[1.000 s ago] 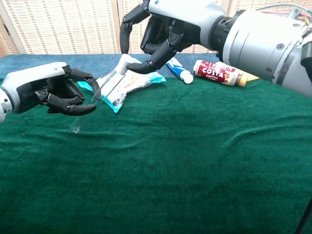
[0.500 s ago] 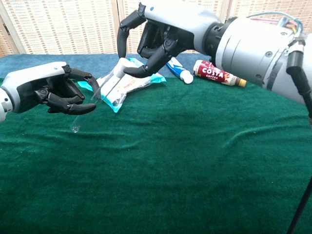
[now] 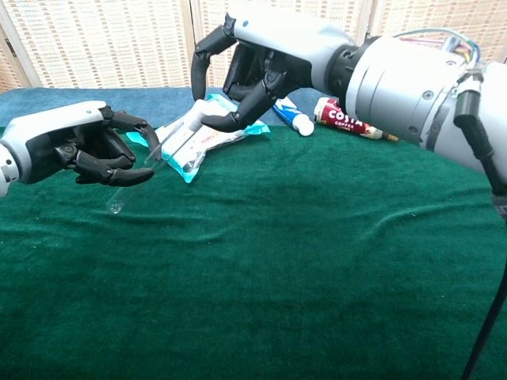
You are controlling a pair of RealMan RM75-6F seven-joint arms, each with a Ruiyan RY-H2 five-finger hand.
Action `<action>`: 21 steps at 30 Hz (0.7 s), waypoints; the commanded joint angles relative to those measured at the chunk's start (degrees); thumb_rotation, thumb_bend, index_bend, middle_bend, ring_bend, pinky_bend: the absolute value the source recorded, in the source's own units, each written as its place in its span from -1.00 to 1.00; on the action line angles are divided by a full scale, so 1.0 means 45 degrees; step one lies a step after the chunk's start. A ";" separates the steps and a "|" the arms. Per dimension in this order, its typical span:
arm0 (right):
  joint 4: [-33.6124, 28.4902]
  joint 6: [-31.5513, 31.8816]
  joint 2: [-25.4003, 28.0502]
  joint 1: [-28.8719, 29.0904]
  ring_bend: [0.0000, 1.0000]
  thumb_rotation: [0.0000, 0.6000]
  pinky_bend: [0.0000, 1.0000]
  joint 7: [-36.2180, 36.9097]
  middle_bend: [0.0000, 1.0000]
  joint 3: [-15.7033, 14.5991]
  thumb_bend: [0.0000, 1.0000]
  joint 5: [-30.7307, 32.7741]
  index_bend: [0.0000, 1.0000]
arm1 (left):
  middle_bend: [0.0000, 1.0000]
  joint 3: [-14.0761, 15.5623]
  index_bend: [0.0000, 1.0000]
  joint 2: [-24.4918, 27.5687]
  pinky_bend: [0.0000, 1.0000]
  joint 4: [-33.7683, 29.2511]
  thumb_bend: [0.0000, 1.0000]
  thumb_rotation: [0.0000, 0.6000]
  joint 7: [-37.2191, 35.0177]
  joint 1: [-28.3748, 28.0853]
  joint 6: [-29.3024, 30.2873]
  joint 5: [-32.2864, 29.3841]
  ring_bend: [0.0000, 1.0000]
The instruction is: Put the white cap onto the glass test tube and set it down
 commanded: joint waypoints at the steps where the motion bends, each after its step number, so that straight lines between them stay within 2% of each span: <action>1: 0.0006 0.0001 0.0022 -0.0007 1.00 1.00 1.00 -0.0048 1.00 -0.0007 0.25 0.0053 0.31 | 1.00 -0.0009 0.29 0.0006 0.87 0.0017 -0.05 1.00 -0.0033 0.0011 0.0007 -0.0020 0.86; 4: -0.0031 -0.0037 0.0099 -0.0006 1.00 1.00 1.00 -0.0184 1.00 -0.0023 0.25 0.0183 0.03 | 1.00 -0.0003 0.29 0.0001 0.87 0.0042 -0.06 1.00 -0.0030 0.0014 0.0001 -0.0032 0.86; 6: -0.0097 -0.0122 0.0164 -0.0006 1.00 1.00 1.00 -0.0213 1.00 -0.0039 0.23 0.0334 -0.09 | 1.00 -0.0003 0.29 0.0004 0.87 0.0050 -0.05 1.00 -0.0032 0.0022 0.0011 -0.0031 0.86; 10: -0.0301 -0.0365 0.0458 0.0024 1.00 1.00 1.00 -0.0285 1.00 -0.0035 0.00 0.0637 -0.34 | 1.00 -0.0001 0.29 0.0035 0.87 0.0077 -0.05 1.00 -0.0001 0.0031 0.0018 -0.0041 0.86; 16: -0.0585 -0.0340 0.0790 -0.0065 1.00 1.00 1.00 -0.0347 1.00 -0.0084 -0.02 0.0771 -0.50 | 1.00 0.0058 0.29 0.0115 0.87 0.0186 -0.06 1.00 0.0253 0.0020 -0.0053 -0.0094 0.86; 21: -0.1038 0.0162 0.1516 -0.0443 1.00 1.00 1.00 -0.0284 1.00 -0.0018 -0.02 0.0531 -0.50 | 1.00 0.0110 0.29 0.0239 0.87 0.0462 -0.05 1.00 0.1202 -0.0033 0.0038 -0.0112 0.86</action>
